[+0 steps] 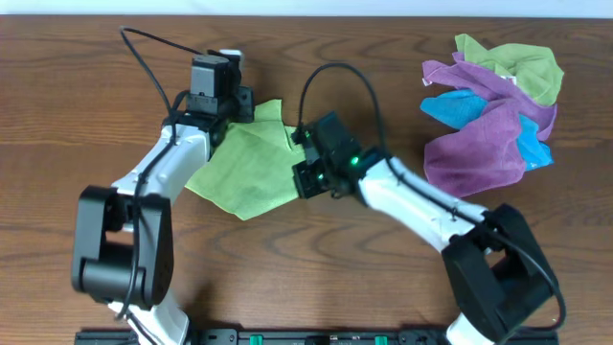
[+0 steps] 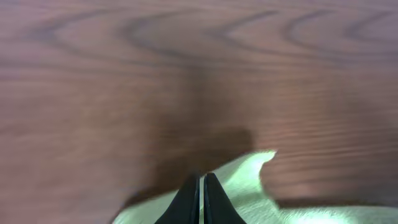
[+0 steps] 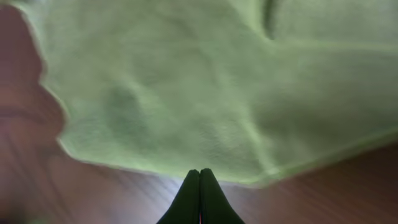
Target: Fold the cloth
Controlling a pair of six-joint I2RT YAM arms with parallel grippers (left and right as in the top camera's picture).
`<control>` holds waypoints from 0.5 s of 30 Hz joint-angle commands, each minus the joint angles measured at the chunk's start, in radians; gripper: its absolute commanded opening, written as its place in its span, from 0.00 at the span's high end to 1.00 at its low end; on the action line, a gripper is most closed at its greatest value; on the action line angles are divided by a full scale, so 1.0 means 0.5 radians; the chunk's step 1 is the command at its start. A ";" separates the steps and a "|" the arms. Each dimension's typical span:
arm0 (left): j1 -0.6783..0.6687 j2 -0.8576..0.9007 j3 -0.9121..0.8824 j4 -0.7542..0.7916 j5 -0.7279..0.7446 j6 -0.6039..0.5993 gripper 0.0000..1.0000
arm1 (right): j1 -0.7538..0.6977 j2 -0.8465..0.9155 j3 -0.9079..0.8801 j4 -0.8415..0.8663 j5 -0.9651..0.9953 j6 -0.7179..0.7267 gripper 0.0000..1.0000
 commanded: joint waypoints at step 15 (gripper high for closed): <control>-0.008 0.199 0.008 -0.098 0.671 0.290 0.94 | -0.055 0.037 -0.113 0.144 0.235 0.137 0.99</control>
